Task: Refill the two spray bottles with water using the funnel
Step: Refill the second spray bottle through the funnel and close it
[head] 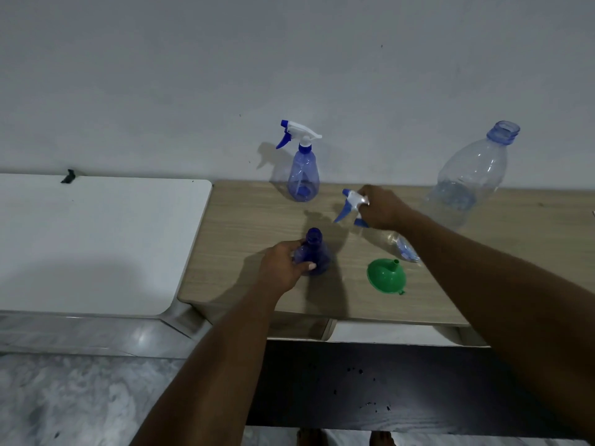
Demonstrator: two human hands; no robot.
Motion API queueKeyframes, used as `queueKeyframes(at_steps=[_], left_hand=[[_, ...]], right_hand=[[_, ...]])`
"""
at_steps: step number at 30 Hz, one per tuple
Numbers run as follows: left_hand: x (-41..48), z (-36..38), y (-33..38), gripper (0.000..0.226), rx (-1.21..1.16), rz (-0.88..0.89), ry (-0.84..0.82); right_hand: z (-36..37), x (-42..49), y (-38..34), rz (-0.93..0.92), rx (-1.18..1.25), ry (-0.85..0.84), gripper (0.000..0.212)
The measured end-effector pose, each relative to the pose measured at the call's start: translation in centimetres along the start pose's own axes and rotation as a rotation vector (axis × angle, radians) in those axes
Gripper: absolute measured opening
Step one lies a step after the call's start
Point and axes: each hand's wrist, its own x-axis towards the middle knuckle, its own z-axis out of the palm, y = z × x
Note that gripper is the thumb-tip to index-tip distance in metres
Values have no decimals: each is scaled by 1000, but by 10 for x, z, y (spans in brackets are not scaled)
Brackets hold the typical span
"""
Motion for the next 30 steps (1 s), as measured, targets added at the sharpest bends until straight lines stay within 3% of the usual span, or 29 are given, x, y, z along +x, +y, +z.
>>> queueKeyframes(at_steps=[6,10,13,23,30], left_hand=[[-4,1,0,54,-10,18,15],[-4,0,0,57,2,35,7],[-5,-1,3,54,-13,36,10],[-5,-3,6,55,32,33,-8],[-6,-3,7,54,32,26,-20]], right_hand=[[47,-5,18,96,-68,-176,22],[57,2,31,141,-56,-122,39],[56,2,37,168,-108,-174,42],[58,-34,53,118,-547,-340,80],[55,-34,57,85,-605,-313,70]])
